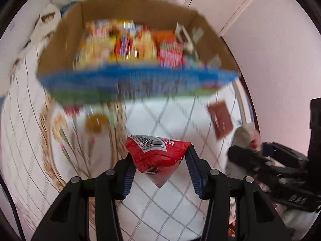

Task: Organize snacks
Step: 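Carry the candy and cookie pack into the box and open both grippers, then grasp the yellow-wrapped egg with the left gripper while the right grasps the brown jelly pack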

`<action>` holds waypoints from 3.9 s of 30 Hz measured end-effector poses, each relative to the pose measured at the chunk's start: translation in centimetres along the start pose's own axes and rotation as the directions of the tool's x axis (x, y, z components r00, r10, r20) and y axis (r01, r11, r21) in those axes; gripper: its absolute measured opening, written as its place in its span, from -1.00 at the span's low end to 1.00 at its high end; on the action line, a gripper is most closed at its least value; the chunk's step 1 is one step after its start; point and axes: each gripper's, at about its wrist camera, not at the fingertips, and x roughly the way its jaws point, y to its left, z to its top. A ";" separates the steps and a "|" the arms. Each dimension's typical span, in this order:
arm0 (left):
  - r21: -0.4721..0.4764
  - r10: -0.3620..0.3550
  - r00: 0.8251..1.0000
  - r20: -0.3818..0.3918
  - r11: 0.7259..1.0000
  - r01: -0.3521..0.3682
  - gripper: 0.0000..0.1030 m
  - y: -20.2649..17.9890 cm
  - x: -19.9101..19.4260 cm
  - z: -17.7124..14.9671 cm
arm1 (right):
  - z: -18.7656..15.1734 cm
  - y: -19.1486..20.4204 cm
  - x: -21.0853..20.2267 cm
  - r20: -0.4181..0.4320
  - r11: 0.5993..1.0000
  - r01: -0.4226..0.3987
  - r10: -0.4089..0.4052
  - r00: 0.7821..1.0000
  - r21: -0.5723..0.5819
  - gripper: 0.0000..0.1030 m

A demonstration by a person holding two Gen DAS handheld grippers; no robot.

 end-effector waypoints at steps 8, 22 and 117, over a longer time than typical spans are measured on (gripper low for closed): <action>0.053 0.141 0.983 0.119 0.988 -0.148 -0.12 3.7 -3.5 9.2 | 10.2 1.5 -2.8 0.127 0.999 -0.007 0.013 0.992 -0.049 0.09; 0.124 0.451 0.892 -0.017 0.887 -0.445 -0.08 11.0 3.4 17.9 | 19.4 2.4 6.0 -0.011 0.985 0.119 -0.121 0.993 -0.122 0.09; -0.295 0.241 0.970 0.017 0.929 -0.225 0.95 14.5 4.6 -2.9 | 2.5 -6.3 8.8 -0.052 0.976 0.216 -0.215 0.975 0.018 0.20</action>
